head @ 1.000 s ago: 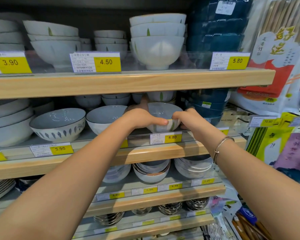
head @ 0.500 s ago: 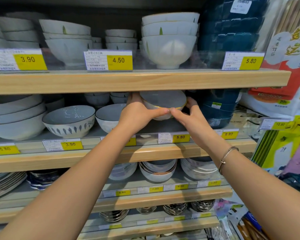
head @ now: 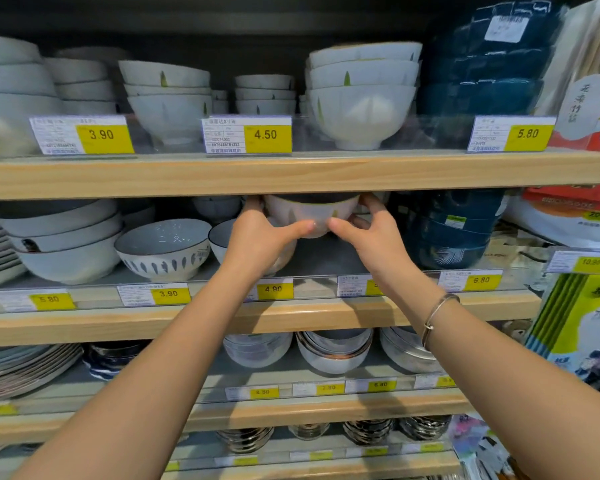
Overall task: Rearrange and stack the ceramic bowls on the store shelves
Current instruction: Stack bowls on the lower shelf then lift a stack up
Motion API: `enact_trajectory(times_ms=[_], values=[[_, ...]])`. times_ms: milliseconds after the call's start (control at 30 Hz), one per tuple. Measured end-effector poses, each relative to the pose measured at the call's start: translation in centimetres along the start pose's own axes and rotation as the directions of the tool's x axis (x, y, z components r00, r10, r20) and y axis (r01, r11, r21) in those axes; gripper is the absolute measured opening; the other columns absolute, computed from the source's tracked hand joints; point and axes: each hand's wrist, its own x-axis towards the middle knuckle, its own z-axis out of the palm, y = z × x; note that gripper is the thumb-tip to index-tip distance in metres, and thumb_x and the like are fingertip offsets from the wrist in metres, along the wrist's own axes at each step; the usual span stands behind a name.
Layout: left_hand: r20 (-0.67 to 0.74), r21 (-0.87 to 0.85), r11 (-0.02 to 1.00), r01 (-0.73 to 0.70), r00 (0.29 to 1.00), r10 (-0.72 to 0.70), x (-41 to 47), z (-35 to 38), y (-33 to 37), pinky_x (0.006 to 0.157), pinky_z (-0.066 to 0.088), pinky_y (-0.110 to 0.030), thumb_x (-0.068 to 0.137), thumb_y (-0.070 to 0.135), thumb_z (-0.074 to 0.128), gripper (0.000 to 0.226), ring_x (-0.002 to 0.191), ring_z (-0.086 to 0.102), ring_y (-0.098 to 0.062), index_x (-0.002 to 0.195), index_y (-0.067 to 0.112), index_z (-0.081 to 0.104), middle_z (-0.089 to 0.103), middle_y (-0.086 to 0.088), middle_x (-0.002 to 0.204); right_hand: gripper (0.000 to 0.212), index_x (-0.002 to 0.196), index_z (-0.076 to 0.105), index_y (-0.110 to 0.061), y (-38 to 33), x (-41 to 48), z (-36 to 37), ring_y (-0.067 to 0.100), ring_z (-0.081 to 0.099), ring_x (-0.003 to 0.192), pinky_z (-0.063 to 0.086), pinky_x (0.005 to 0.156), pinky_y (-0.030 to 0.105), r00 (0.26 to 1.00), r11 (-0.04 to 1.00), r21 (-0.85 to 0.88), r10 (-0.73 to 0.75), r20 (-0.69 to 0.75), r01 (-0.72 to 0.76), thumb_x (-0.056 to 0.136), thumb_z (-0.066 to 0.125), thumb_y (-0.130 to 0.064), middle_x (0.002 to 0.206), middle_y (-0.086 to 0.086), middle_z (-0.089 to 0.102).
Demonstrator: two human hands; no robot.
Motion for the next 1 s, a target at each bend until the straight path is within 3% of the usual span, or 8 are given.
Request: enact_trajectory(times_ms=[133, 233, 333, 500, 600, 733, 1000], values=[[-0.004, -0.078, 0.997, 0.028, 1.000, -0.028, 0.3, -1.3, -0.7, 0.083, 0.039, -0.025, 0.067, 0.034, 0.081, 0.076, 0.105, 0.053, -0.014, 0.130, 0.008, 0.046, 0.057, 0.001, 0.116, 0.043, 0.118, 0.053, -0.013, 0.3, 0.5, 1.5, 0.007, 0.063, 0.101, 0.049, 0.089, 0.021, 1.000, 1.000, 0.016, 0.014, 0.007, -0.014, 0.079, 0.071, -0.013, 0.103, -0.006, 0.066], [-0.030, -0.075, 0.997, 0.026, 0.999, -0.029, 0.5, -2.4, -1.5, 0.089, 0.044, -0.028, 0.062, 0.037, 0.084, 0.085, 0.110, 0.054, -0.013, 0.132, 0.012, 0.044, 0.058, 0.004, 0.122, 0.047, 0.124, 0.052, -0.007, 0.4, 0.8, 2.9, 0.000, 0.062, 0.094, 0.049, 0.080, 0.011, 0.999, 0.998, 0.070, 0.003, 0.043, -0.006, 0.080, 0.068, -0.004, 0.107, -0.002, 0.065], [-0.052, -0.091, 0.995, 0.049, 0.997, -0.053, 0.3, -3.5, -2.1, 0.098, 0.048, -0.039, 0.049, 0.047, 0.083, 0.099, 0.116, 0.057, -0.019, 0.133, 0.014, 0.043, 0.061, -0.002, 0.127, 0.055, 0.131, 0.047, -0.005, 0.5, 1.2, 4.4, 0.009, 0.062, 0.102, 0.051, 0.082, 0.011, 0.998, 0.993, 0.118, 0.015, 0.065, -0.023, 0.080, 0.067, 0.000, 0.120, 0.006, 0.062], [-0.027, -0.108, 0.989, 0.100, 0.994, -0.103, 0.3, -4.9, -3.4, 0.089, 0.042, -0.026, 0.067, 0.027, 0.083, 0.090, 0.112, 0.051, -0.013, 0.141, 0.012, 0.033, 0.053, 0.004, 0.123, 0.054, 0.130, 0.048, -0.011, 1.3, 1.3, 6.4, 0.010, 0.059, 0.108, 0.049, 0.084, 0.011, 0.991, 0.992, 0.107, 0.052, 0.125, -0.066, 0.080, 0.069, -0.005, 0.121, 0.000, 0.061], [0.003, -0.108, 0.982, 0.152, 0.988, -0.153, 0.2, -5.1, -4.1, 0.090, 0.047, -0.030, 0.066, 0.028, 0.083, 0.083, 0.115, 0.056, -0.019, 0.135, 0.013, 0.041, 0.059, -0.002, 0.126, 0.057, 0.132, 0.048, -0.008, 2.0, 1.2, 6.9, 0.016, 0.058, 0.114, 0.048, 0.092, 0.025, 0.987, 0.989, 0.110, 0.084, 0.136, -0.099, 0.079, 0.069, -0.005, 0.126, 0.005, 0.061], [0.022, -0.090, 0.969, 0.232, 0.973, -0.230, -0.4, -4.9, -4.9, 0.093, 0.052, -0.044, 0.067, 0.032, 0.082, 0.052, 0.106, 0.061, -0.024, 0.107, 0.018, 0.051, 0.065, -0.007, 0.115, 0.054, 0.128, 0.050, -0.011, 2.0, 1.2, 7.0, 0.015, 0.059, 0.108, 0.049, 0.084, 0.021, 0.984, 0.988, 0.106, 0.093, 0.154, -0.110, 0.078, 0.069, -0.004, 0.119, 0.002, 0.061], [0.005, -0.035, 0.979, 0.200, 0.980, -0.200, -0.6, -4.9, -5.1, 0.090, 0.053, -0.046, 0.055, 0.044, 0.081, 0.074, 0.104, 0.063, -0.024, 0.116, 0.016, 0.051, 0.066, -0.003, 0.115, 0.052, 0.124, 0.053, -0.010, 2.4, 1.6, 6.7, 0.020, 0.061, 0.109, 0.049, 0.090, 0.030, 0.969, 0.987, 0.000, 0.160, 0.188, -0.163, 0.076, 0.072, -0.007, 0.121, 0.007, 0.063]])
